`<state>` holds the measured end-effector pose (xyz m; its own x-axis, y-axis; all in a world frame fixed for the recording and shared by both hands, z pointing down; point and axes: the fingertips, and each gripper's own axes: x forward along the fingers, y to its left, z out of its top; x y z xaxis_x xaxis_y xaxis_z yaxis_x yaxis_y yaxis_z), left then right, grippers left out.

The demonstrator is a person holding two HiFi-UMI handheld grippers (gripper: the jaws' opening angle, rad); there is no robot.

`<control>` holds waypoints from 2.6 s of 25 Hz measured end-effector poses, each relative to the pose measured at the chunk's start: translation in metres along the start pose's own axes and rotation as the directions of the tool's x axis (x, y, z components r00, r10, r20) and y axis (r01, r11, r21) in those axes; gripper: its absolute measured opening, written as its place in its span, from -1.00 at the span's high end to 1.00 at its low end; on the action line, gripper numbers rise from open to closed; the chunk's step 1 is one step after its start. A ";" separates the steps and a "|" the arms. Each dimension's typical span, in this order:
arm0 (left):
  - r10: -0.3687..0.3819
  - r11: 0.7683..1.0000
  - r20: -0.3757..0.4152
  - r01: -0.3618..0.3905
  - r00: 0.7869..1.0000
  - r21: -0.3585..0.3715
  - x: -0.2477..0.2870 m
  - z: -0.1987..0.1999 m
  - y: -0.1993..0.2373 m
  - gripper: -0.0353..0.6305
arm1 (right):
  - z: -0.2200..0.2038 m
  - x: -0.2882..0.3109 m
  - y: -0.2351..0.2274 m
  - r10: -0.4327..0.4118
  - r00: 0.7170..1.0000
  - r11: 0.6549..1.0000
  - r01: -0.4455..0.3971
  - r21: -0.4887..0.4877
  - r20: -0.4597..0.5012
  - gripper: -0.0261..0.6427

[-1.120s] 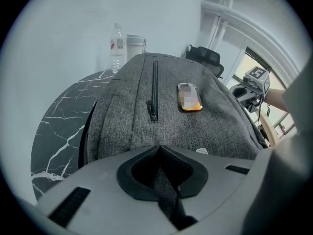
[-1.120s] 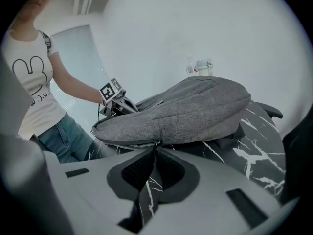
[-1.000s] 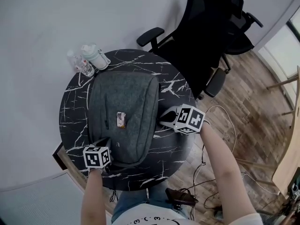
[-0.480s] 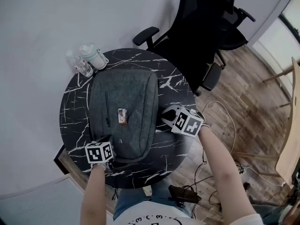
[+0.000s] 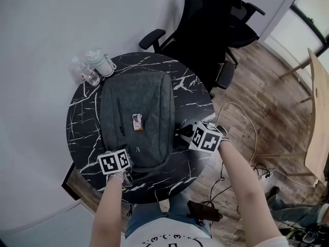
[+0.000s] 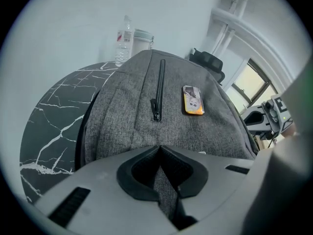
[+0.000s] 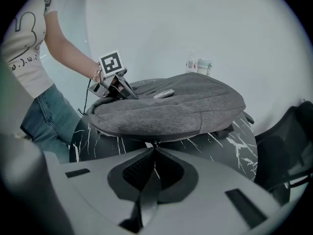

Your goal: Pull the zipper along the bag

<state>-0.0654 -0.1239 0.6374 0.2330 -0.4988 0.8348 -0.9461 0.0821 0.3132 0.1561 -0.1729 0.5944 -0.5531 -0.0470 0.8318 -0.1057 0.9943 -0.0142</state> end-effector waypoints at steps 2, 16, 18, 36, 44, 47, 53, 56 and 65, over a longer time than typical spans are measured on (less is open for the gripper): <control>-0.002 1.000 -0.003 0.002 1.000 -0.003 0.001 0.000 0.000 0.84 | -0.001 0.000 0.013 -0.001 1.000 1.000 0.002 0.014 -0.014 0.75; -0.037 0.999 -0.010 0.037 0.999 -0.019 0.001 -0.001 0.000 0.84 | 0.012 -0.002 0.081 -0.071 0.997 0.974 0.073 0.212 -0.020 0.74; -0.041 0.999 -0.008 0.041 0.999 -0.017 0.002 -0.001 -0.001 0.84 | 0.014 -0.003 0.092 -0.074 0.997 0.969 0.076 0.235 -0.017 0.74; -0.082 0.997 -0.009 0.083 0.997 0.013 0.002 -0.003 -0.006 0.84 | 0.048 -0.007 0.160 -0.120 0.991 0.896 0.083 0.436 0.059 0.71; -0.105 0.994 -0.010 0.105 0.994 0.015 0.002 -0.004 -0.007 0.84 | 0.076 0.007 0.191 -0.125 0.989 0.871 0.071 0.485 0.080 0.69; -0.126 0.991 -0.028 0.127 0.992 0.029 0.001 -0.005 -0.009 0.84 | 0.070 0.012 0.188 -0.214 0.977 0.855 0.184 0.485 0.006 0.72; -0.220 0.904 -0.093 0.239 0.971 0.356 -0.022 0.003 -0.028 0.84 | 0.061 0.015 0.185 -0.302 0.948 0.823 0.310 0.476 -0.096 0.73; -0.230 0.775 -0.156 0.278 0.961 0.567 -0.033 0.005 -0.021 0.84 | 0.056 0.015 0.184 -0.330 0.935 0.795 0.348 0.498 -0.127 0.73; -0.283 0.614 -0.243 0.370 0.928 0.697 -0.022 -0.002 0.017 0.84 | 0.057 0.018 0.183 -0.418 0.901 0.550 0.356 0.756 -0.120 0.74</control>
<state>-0.0864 -0.1099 0.6254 0.5388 -0.2760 0.7959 -0.6513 -0.7357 0.1859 0.0796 0.0026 0.5750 -0.3551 -0.4462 0.8215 -0.8794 0.4576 -0.1315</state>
